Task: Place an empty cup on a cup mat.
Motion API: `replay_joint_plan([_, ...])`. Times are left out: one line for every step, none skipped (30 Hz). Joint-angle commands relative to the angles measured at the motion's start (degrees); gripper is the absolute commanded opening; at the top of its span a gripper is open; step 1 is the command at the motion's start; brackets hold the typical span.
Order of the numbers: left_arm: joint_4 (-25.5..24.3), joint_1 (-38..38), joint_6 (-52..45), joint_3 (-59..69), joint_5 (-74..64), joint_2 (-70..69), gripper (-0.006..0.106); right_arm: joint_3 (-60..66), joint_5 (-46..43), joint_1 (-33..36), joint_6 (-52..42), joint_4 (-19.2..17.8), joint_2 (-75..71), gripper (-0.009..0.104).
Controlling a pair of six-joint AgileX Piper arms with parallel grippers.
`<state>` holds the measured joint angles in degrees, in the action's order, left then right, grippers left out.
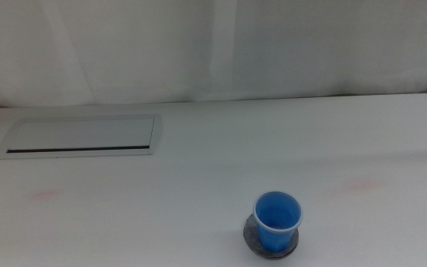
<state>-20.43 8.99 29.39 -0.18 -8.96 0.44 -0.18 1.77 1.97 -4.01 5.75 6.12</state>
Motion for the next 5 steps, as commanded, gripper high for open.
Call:
replay_joint_plan([-0.1, -0.2, -0.3, 2.2, 0.8, -2.2, -0.003, 2.2, -0.5, -0.3, -0.3, -0.2, -0.2, -0.003])
replay_joint_plan([-0.1, -0.2, -0.3, 2.2, 0.8, -2.2, -0.003, 2.2, -0.5, -0.3, -0.3, -0.2, -0.2, -0.003])
replay_joint_plan([-0.1, -0.2, -0.3, 2.2, 0.8, -2.2, -0.003, 2.2, -0.5, -0.3, -0.3, -0.2, -0.2, -0.003])
replay_joint_plan([-0.1, -0.2, -0.3, 2.2, 0.8, -2.2, -0.003, 2.2, -0.5, -0.3, -0.3, -0.2, -0.2, -0.003])
replay_joint_plan([-0.1, -0.2, -0.3, 2.2, 0.8, -2.2, -0.003, 2.2, -0.5, -0.3, -0.3, -0.2, -0.2, -0.003])
